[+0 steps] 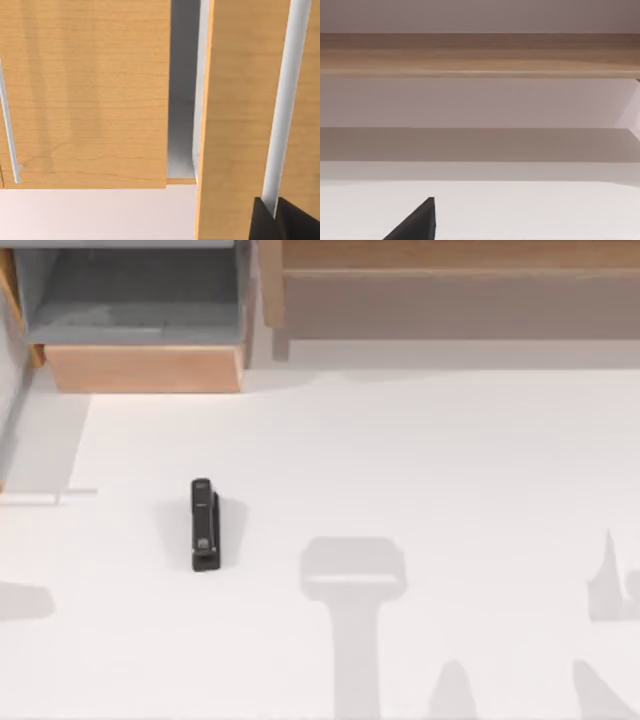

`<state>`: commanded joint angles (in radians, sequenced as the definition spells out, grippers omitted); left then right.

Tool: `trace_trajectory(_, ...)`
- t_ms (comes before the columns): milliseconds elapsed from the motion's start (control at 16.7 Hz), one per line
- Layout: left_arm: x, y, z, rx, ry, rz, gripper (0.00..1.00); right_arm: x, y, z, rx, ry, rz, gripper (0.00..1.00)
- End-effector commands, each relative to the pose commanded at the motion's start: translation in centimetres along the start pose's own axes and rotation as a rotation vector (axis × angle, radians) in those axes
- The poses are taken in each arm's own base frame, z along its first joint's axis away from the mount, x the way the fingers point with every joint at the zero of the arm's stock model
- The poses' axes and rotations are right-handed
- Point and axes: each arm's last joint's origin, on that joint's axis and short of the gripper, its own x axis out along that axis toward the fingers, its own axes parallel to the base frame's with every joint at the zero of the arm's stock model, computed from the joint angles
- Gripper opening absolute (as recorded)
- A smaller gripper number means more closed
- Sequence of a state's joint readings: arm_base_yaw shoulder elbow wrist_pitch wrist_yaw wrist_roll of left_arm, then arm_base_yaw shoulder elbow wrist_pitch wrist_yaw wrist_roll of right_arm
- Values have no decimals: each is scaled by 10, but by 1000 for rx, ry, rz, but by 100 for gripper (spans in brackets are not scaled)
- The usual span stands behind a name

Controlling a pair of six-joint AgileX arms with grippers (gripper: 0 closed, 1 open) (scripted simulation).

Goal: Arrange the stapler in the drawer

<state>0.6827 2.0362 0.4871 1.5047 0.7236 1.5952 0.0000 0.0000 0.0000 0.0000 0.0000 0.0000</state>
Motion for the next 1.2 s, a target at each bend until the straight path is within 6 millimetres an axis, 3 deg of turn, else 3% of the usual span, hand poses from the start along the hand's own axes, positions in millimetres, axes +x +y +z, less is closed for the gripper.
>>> trace_trajectory(180, 0, 0, 0, 0, 0, 0, 0, 0, 0, 0, 0, 0, 0, 100)
trace_trajectory(960, 0, 0, 0, 0, 0, 0, 98, 0, 0, 0, 0, 0, 0, 100)
trace_trajectory(1200, 0, 0, 0, 0, 0, 0, 100, 0, 0, 0, 0, 0, 0, 100)
